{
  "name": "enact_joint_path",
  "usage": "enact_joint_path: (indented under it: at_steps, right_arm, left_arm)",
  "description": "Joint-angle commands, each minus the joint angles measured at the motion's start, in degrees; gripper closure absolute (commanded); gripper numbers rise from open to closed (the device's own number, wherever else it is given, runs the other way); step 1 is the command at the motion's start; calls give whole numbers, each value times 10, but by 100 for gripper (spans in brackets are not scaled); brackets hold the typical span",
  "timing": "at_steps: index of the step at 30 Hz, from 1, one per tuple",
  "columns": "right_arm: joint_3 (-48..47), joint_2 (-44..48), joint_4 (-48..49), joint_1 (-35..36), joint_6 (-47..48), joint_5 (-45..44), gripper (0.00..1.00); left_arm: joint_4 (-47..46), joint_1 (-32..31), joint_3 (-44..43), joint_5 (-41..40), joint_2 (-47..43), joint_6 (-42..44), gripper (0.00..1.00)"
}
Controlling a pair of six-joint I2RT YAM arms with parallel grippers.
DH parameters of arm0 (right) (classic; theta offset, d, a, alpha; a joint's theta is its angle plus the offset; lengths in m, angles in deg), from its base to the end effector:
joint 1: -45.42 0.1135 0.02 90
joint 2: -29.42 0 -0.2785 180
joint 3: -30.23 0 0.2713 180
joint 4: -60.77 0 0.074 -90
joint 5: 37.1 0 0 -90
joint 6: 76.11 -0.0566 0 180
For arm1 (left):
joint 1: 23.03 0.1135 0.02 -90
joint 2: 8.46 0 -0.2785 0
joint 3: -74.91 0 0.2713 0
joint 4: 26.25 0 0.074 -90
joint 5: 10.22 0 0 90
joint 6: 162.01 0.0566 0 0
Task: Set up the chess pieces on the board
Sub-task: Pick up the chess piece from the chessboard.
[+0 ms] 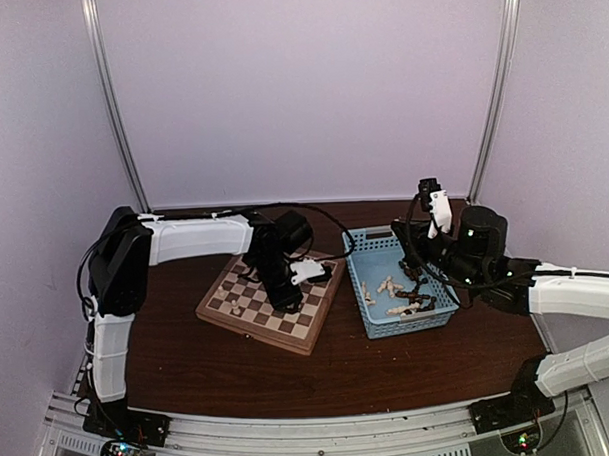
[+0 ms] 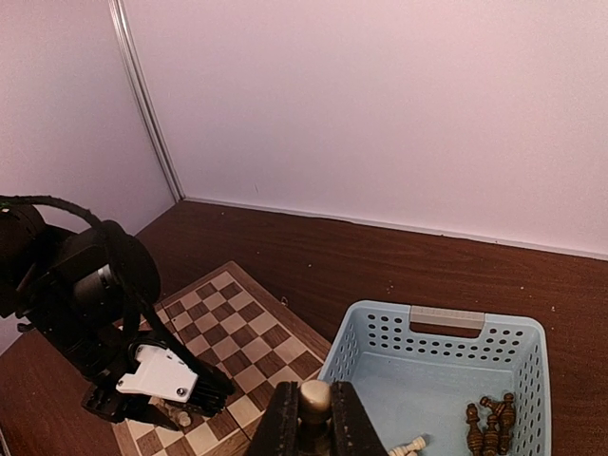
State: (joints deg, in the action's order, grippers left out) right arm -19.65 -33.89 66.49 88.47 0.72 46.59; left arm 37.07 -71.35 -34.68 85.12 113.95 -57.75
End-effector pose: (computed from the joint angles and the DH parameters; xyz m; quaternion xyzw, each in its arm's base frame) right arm 0.2146 0.1920 0.2818 -0.1589 0.7358 0.2730 0.5990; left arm 0.3053 -0.3508 0.1619 0.5198 0.8445 -0.0795 0.1017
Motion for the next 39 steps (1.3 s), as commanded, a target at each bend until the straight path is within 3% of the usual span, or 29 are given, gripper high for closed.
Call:
enact_joint_path:
  at_steps: [1,14,20,25,31,39]
  right_arm:
    - [7,3,0,-4,9,-11,97]
    - [5,2,0,-8,10,-8,96]
    - [4,2,0,-8,10,-7,96]
    - [2,2,1,-9,11,-6,96]
    - [4,-5,13,-11,6,2,96]
    - [4,-7,11,-14,5,8,97]
  left_arm:
    - [42,1,-21,8,8,16,69]
    - [42,1,-25,-58,31,12,87]
    - [-10,1,5,-62,-13,-17,94]
    - [-103,1,73,-61,-89,-69,94]
    - [-301,0,227,-53,-209,-167,100]
    - [-480,-5,377,-109,-303,-228,100]
